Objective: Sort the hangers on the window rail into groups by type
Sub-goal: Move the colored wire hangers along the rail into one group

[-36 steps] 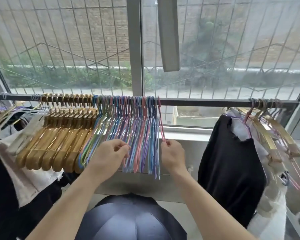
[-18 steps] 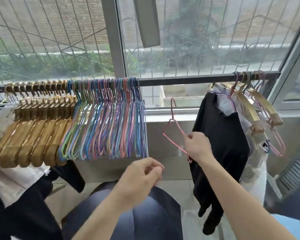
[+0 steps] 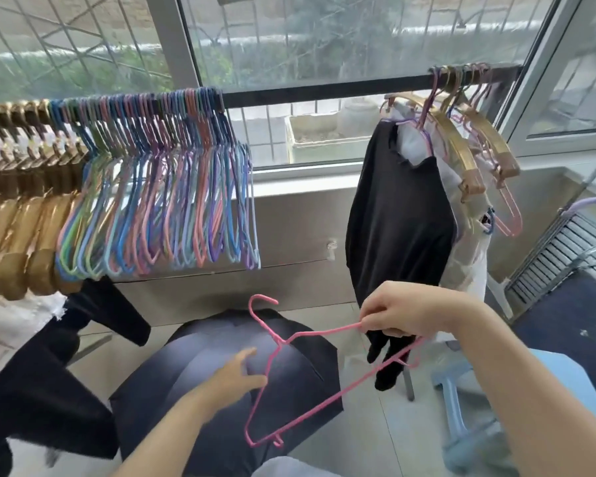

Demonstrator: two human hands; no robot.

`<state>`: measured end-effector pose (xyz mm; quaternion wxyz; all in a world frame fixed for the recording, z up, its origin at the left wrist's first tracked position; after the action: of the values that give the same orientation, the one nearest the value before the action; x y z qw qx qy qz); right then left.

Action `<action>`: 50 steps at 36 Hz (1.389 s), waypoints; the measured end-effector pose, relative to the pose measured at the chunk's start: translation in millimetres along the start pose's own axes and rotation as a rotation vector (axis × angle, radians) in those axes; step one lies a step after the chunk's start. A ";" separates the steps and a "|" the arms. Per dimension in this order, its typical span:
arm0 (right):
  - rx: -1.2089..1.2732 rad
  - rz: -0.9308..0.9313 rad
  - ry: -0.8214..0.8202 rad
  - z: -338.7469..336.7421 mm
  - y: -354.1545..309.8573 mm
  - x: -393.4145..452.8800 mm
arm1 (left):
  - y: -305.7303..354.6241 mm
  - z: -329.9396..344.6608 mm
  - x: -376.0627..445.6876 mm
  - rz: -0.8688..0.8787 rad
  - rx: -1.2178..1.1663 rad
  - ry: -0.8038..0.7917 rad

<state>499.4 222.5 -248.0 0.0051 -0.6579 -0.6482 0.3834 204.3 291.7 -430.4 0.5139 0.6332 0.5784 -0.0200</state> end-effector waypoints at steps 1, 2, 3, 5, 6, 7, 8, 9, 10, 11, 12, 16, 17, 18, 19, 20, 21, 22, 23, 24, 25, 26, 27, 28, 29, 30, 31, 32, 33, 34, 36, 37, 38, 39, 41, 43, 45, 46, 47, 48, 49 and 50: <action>0.016 -0.005 0.006 2.1 2.8 4.2 | -4.8 1.3 -2.4 0.009 -0.002 -0.053; 0.033 -0.007 0.006 5.5 6.1 8.6 | -10.9 2.8 -7.6 0.016 -0.011 -0.094; 0.062 -0.010 0.003 9.8 11.2 13.9 | -19.1 3.6 -13.1 0.020 -0.043 -0.116; 0.131 -0.020 -0.025 22.2 21.0 25.9 | -41.8 -0.5 -27.6 0.017 -0.096 -0.106; 0.173 -0.006 -0.027 27.2 31.4 28.8 | -50.3 -4.1 -32.5 0.017 -0.080 -0.098; 0.218 0.001 -0.030 33.1 41.7 35.2 | -63.4 -11.2 -37.9 0.009 -0.051 -0.073; 0.260 0.020 -0.026 37.4 52.5 40.9 | -75.3 -19.7 -42.8 -0.004 -0.021 -0.056; 0.305 0.042 -0.015 41.3 65.3 46.3 | -84.7 -27.4 -47.8 -0.025 -0.018 -0.051; 0.324 0.068 -0.018 44.7 73.2 50.9 | -93.8 -35.1 -53.1 -0.043 -0.046 -0.059; 0.344 0.085 -0.016 48.8 80.1 57.6 | -99.1 -40.5 -61.3 -0.052 -0.090 -0.087; 0.345 0.103 -0.001 52.2 82.2 63.8 | -101.9 -43.4 -70.8 -0.048 -0.140 -0.120; 0.278 0.147 0.152 71.8 79.3 92.1 | -72.4 -52.0 -109.2 0.051 -0.531 -0.152; 0.239 0.174 0.198 82.6 84.8 101.6 | -57.4 -52.5 -117.4 0.082 -0.601 -0.140; 0.170 0.210 0.220 93.8 88.0 108.4 | -41.6 -52.0 -123.2 0.107 -0.626 -0.130; 0.118 0.238 0.237 108.3 98.9 119.5 | -24.9 -49.2 -127.8 0.128 -0.617 -0.127; 0.127 0.297 0.231 121.4 106.5 123.5 | -11.0 -45.2 -129.1 0.136 -0.571 -0.121; 0.197 0.341 0.220 131.1 101.4 118.7 | 3.8 -39.4 -129.7 0.146 -0.484 -0.110; 0.311 0.355 0.202 134.9 86.6 108.8 | 18.7 -34.0 -128.6 0.157 -0.361 -0.091; 0.457 0.367 0.181 138.9 74.8 102.3 | 33.5 -28.9 -126.3 0.170 -0.251 -0.062; 0.628 0.387 0.108 141.6 56.2 93.0 | 47.6 -25.7 -122.8 0.178 -0.159 -0.012; 0.808 0.384 0.038 142.9 40.2 86.4 | 61.1 -24.1 -117.2 0.173 -0.119 0.039; 0.939 0.364 -0.008 140.9 24.9 78.3 | 73.3 -22.9 -111.1 0.167 -0.101 0.098; 1.042 0.325 -0.024 135.4 11.3 75.3 | 84.9 -22.8 -105.7 0.175 -0.082 0.164; 1.107 0.289 -0.017 127.3 3.0 65.1 | 101.6 -16.1 -104.4 0.204 -0.033 0.209; 1.143 0.244 -0.014 118.1 -9.6 64.0 | 112.9 -13.8 -101.2 0.233 0.022 0.268; 1.139 0.208 0.002 106.5 -18.9 61.1 | 125.7 -9.3 -98.8 0.278 0.124 0.333; 1.128 0.171 0.021 94.7 -31.1 60.4 | 140.7 -7.2 -101.9 0.367 0.199 0.428; 1.128 0.147 0.069 79.5 -41.0 57.4 | 155.9 -2.6 -108.1 0.439 0.243 0.484; 1.147 0.138 0.146 62.6 -46.1 52.9 | 170.3 5.6 -113.3 0.507 0.267 0.479; 1.164 0.138 0.238 43.9 -47.8 46.6 | 187.4 11.7 -117.2 0.560 0.214 0.420; 1.149 0.166 0.385 10.2 -48.4 36.7 | 216.1 15.7 -117.5 0.682 0.192 0.399; 1.121 0.175 0.444 -4.3 -47.6 30.3 | 226.8 19.4 -116.3 0.665 0.123 0.284; 1.083 0.172 0.493 -16.6 -45.9 25.6 | 238.3 19.1 -121.0 0.687 0.074 0.207; 1.042 0.165 0.524 -26.6 -45.6 18.9 | 246.5 17.5 -127.1 0.711 0.041 0.142; 0.971 0.138 0.534 -41.5 -45.7 3.4 | 255.0 8.2 -145.7 0.786 0.103 0.132; 0.937 0.107 0.528 -52.8 -43.0 -10.0 | 253.4 -8.6 -160.3 0.830 0.143 0.221; 0.940 0.085 0.548 -65.2 -38.0 -17.8 | 248.6 -33.3 -168.8 0.857 0.084 0.351; 0.934 0.074 0.568 -71.5 -35.7 -18.0 | 245.0 -46.1 -169.5 0.862 0.055 0.415; 0.924 0.061 0.588 -78.3 -34.8 -17.7 | 240.1 -58.1 -167.2 0.852 0.040 0.478; 0.912 0.043 0.601 -84.8 -35.4 -16.4 | 235.3 -68.6 -164.7 0.829 0.027 0.531; 0.897 0.024 0.611 -91.2 -37.0 -14.6 | 230.3 -78.6 -162.7 0.803 -0.001 0.575; 0.874 0.006 0.625 -97.7 -38.7 -11.9 | 226.7 -86.6 -161.5 0.781 -0.030 0.606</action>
<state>518.0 266.3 -153.6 0.4700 -0.6793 -0.3938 0.4032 272.4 279.8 -147.2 0.3009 0.7725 0.4214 0.3676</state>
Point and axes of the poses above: each hand's wrist, its own x-axis towards the middle knuckle, its own z-axis out of the palm, y = z × x, the point moved 6 cm from there along x, towards the middle knuckle, and after that the axes turned 1 degree about -x, right-handed, at the moved point
